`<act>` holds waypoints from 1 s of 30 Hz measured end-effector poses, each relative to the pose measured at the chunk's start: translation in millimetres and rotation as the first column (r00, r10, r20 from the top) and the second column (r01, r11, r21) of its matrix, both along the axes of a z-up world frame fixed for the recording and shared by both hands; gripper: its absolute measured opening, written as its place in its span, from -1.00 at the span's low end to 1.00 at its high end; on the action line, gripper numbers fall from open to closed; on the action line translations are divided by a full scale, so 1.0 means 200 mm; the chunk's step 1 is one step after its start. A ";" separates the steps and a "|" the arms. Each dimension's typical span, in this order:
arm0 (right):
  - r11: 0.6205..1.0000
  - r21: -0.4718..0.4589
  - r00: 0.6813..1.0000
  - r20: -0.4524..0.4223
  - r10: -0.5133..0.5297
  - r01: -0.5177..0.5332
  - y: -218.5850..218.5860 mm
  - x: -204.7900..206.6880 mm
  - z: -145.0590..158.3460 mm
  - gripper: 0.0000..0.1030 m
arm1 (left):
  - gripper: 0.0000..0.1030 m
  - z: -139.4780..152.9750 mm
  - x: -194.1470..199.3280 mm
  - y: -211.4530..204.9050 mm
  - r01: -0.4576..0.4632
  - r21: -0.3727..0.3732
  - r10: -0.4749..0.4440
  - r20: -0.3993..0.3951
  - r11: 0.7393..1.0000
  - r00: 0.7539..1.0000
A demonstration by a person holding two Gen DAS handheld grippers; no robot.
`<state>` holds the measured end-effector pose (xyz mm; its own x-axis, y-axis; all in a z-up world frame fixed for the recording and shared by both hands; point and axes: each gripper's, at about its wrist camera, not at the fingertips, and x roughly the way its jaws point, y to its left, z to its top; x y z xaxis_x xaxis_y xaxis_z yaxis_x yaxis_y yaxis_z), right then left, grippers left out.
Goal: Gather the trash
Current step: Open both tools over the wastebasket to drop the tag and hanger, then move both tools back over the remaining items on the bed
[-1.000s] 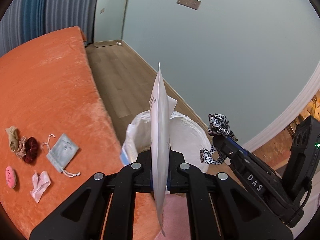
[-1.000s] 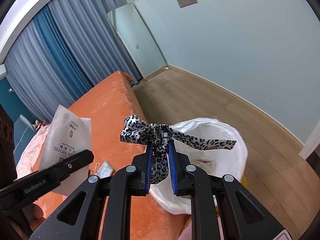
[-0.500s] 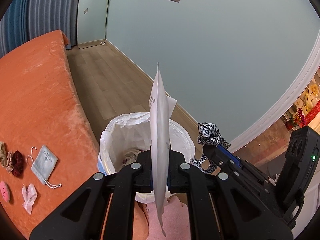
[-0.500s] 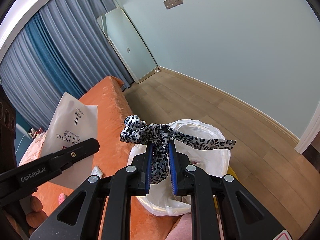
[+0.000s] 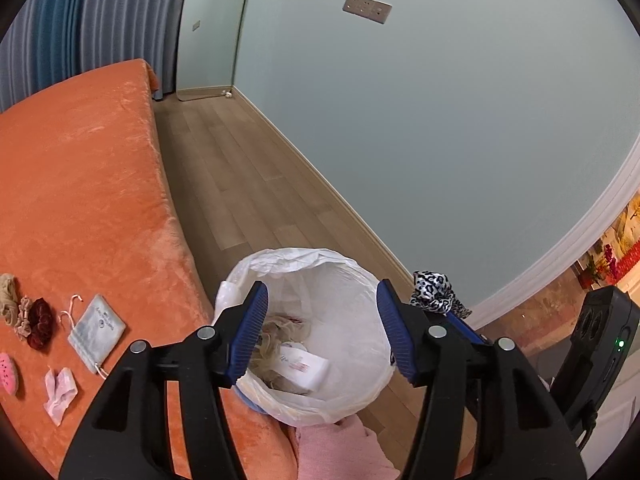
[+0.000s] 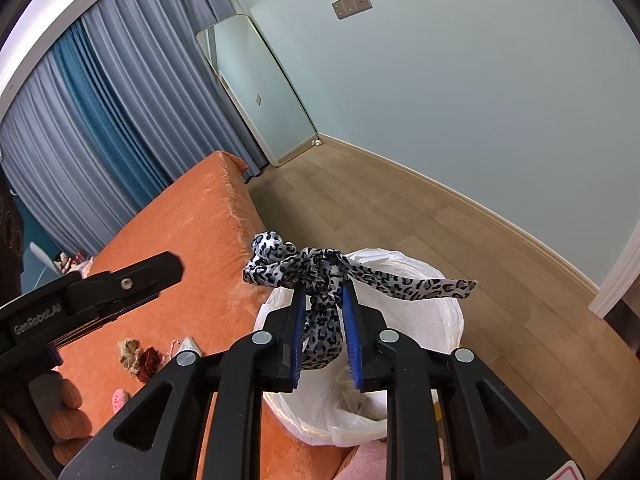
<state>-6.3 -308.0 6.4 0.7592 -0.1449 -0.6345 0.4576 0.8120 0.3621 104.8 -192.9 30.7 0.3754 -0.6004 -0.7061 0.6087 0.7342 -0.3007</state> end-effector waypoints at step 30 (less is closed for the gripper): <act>0.990 -0.057 0.991 -0.035 0.126 -0.128 0.29 0.10 0.06 0.09 | 0.11 -0.06 0.09 0.56 -0.243 0.028 0.243 -0.012 0.970 0.970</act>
